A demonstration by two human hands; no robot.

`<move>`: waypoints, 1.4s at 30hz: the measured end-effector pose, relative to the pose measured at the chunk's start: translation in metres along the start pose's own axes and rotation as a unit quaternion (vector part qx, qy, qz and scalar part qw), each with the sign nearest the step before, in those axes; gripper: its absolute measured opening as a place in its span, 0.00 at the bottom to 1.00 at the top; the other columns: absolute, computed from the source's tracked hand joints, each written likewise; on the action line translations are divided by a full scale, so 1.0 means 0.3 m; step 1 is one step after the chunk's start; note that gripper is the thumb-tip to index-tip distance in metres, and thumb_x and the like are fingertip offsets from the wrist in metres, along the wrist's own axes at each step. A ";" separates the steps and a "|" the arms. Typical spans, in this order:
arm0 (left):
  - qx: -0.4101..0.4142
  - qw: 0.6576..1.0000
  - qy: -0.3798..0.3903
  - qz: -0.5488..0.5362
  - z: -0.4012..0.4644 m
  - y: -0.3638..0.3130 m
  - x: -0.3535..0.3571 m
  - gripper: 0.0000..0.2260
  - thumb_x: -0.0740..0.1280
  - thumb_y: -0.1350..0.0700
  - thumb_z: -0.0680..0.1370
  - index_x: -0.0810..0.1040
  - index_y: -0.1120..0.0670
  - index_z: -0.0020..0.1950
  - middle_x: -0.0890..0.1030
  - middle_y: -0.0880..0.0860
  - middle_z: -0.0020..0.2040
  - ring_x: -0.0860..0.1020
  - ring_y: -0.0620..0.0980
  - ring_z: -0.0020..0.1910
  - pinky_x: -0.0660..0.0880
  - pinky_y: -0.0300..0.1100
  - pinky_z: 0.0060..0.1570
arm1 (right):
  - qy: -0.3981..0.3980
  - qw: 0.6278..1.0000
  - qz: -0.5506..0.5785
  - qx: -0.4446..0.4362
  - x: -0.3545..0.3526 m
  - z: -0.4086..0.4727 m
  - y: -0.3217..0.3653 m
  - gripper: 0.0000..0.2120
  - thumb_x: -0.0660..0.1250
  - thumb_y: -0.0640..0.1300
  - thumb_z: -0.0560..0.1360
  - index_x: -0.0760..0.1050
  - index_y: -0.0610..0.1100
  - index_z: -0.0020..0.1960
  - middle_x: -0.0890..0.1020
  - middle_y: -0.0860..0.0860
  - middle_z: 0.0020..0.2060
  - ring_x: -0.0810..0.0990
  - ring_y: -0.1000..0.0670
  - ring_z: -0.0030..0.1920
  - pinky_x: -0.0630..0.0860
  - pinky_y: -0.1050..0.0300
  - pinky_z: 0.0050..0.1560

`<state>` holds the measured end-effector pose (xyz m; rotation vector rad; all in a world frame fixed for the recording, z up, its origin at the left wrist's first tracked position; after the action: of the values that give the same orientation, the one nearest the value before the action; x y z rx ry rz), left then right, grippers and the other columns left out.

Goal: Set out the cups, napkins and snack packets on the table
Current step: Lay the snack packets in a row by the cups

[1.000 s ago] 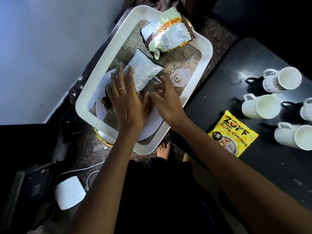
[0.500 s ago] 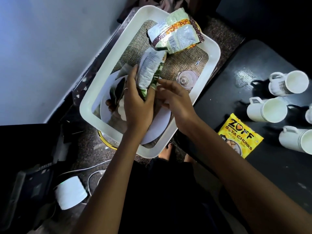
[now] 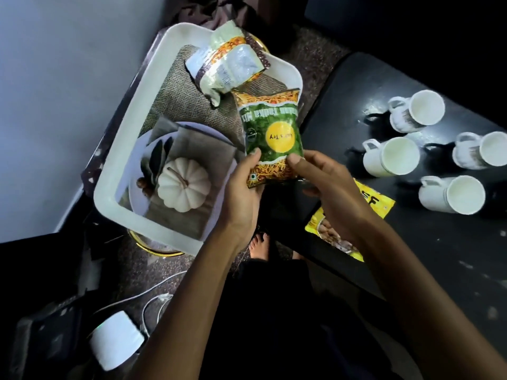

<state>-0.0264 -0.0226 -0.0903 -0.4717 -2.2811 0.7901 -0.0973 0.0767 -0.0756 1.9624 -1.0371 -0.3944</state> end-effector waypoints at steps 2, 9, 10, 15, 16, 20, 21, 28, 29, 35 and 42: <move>-0.011 0.998 0.030 0.049 -0.001 0.029 0.037 0.12 0.61 0.55 0.77 0.85 0.53 0.45 0.86 0.50 0.43 0.83 0.45 0.44 0.78 0.38 0.45 | -0.020 1.000 0.020 0.006 -0.058 -0.029 -0.021 0.19 0.68 0.56 0.66 0.79 0.48 0.54 0.85 0.56 0.47 0.82 0.60 0.48 0.73 0.62 0.46; 0.038 0.977 0.068 0.198 0.016 0.039 0.145 0.18 0.66 0.51 0.73 0.74 0.51 0.62 0.82 0.50 0.56 0.80 0.44 0.55 0.76 0.38 0.53 | -0.061 0.995 0.070 -0.023 -0.223 -0.125 -0.078 0.11 0.69 0.47 0.70 0.79 0.44 0.50 0.85 0.49 0.44 0.82 0.51 0.45 0.78 0.52 0.50; 0.029 0.973 0.067 0.219 0.013 0.049 0.160 0.18 0.68 0.50 0.72 0.75 0.52 0.60 0.83 0.50 0.54 0.81 0.45 0.54 0.77 0.40 0.52 | -0.055 0.995 0.072 -0.031 -0.241 -0.137 -0.077 0.11 0.69 0.46 0.69 0.80 0.44 0.50 0.85 0.48 0.44 0.82 0.50 0.45 0.79 0.52 0.50; -0.037 0.979 0.055 0.194 -0.009 0.135 0.228 0.13 0.73 0.57 0.71 0.78 0.54 0.55 0.85 0.52 0.48 0.84 0.50 0.46 0.81 0.46 0.46 | -0.064 0.994 0.064 -0.056 -0.328 -0.194 -0.081 0.16 0.71 0.44 0.67 0.79 0.42 0.54 0.84 0.46 0.48 0.82 0.49 0.45 0.80 0.55 0.46; -0.042 0.983 0.043 0.176 -0.011 0.150 0.239 0.14 0.73 0.58 0.71 0.78 0.56 0.56 0.85 0.54 0.49 0.84 0.51 0.48 0.81 0.47 0.46 | -0.075 0.992 0.085 -0.049 -0.349 -0.205 -0.089 0.18 0.71 0.44 0.67 0.78 0.43 0.57 0.84 0.48 0.48 0.82 0.51 0.45 0.79 0.58 0.44; -0.066 0.993 -0.023 0.092 -0.036 0.218 0.281 0.19 0.72 0.59 0.71 0.76 0.60 0.61 0.83 0.57 0.54 0.82 0.53 0.51 0.81 0.50 0.47 | -0.117 0.965 0.235 0.020 -0.408 -0.249 -0.154 0.27 0.73 0.44 0.65 0.73 0.48 0.63 0.82 0.50 0.53 0.81 0.51 0.51 0.79 0.54 0.49; -0.070 0.994 -0.038 0.070 -0.047 0.241 0.293 0.19 0.72 0.59 0.71 0.76 0.60 0.61 0.83 0.56 0.52 0.83 0.51 0.49 0.81 0.48 0.44 | -0.117 0.956 0.267 0.036 -0.412 -0.261 -0.170 0.28 0.73 0.43 0.65 0.72 0.46 0.64 0.82 0.49 0.54 0.81 0.49 0.53 0.79 0.51 0.51; -0.129 0.981 -0.015 0.147 -0.098 0.360 0.352 0.15 0.70 0.50 0.72 0.79 0.54 0.56 0.84 0.51 0.46 0.82 0.50 0.44 0.79 0.49 0.43 | -0.211 0.914 0.344 0.046 -0.516 -0.321 -0.220 0.16 0.70 0.41 0.69 0.75 0.44 0.56 0.82 0.47 0.49 0.81 0.49 0.47 0.80 0.54 0.48; -0.146 0.975 0.008 0.166 -0.100 0.369 0.354 0.13 0.69 0.46 0.72 0.81 0.51 0.52 0.84 0.49 0.44 0.82 0.49 0.44 0.79 0.52 0.46 | -0.225 0.911 0.343 0.038 -0.553 -0.327 -0.219 0.13 0.69 0.41 0.71 0.75 0.45 0.55 0.82 0.48 0.48 0.80 0.51 0.46 0.78 0.56 0.47; -0.178 0.925 0.051 0.331 -0.075 0.413 0.352 0.23 0.59 0.34 0.75 0.80 0.52 0.45 0.84 0.49 0.45 0.81 0.50 0.48 0.79 0.54 0.51 | -0.189 0.943 0.274 0.014 -0.718 -0.355 -0.195 0.11 0.67 0.36 0.71 0.77 0.47 0.51 0.83 0.52 0.43 0.79 0.54 0.42 0.71 0.60 0.41; -0.144 0.840 0.257 0.456 -0.084 0.494 0.509 0.14 0.70 0.42 0.71 0.81 0.45 0.54 0.85 0.43 0.49 0.82 0.39 0.49 0.76 0.38 0.49 | -0.179 0.964 0.195 0.028 -0.761 -0.369 -0.240 0.15 0.71 0.37 0.69 0.78 0.48 0.54 0.83 0.52 0.46 0.80 0.51 0.44 0.70 0.55 0.42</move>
<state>-0.1006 0.1784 -0.0991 -1.7593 -1.5847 0.6095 -0.1311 0.3377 -0.0940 1.7122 -1.6464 -0.5142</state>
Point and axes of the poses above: each hand's wrist, its own z-axis towards the middle knuckle, its own x-axis out of the palm, y = z × x, the point moved 6 cm from there along z, towards the middle knuckle
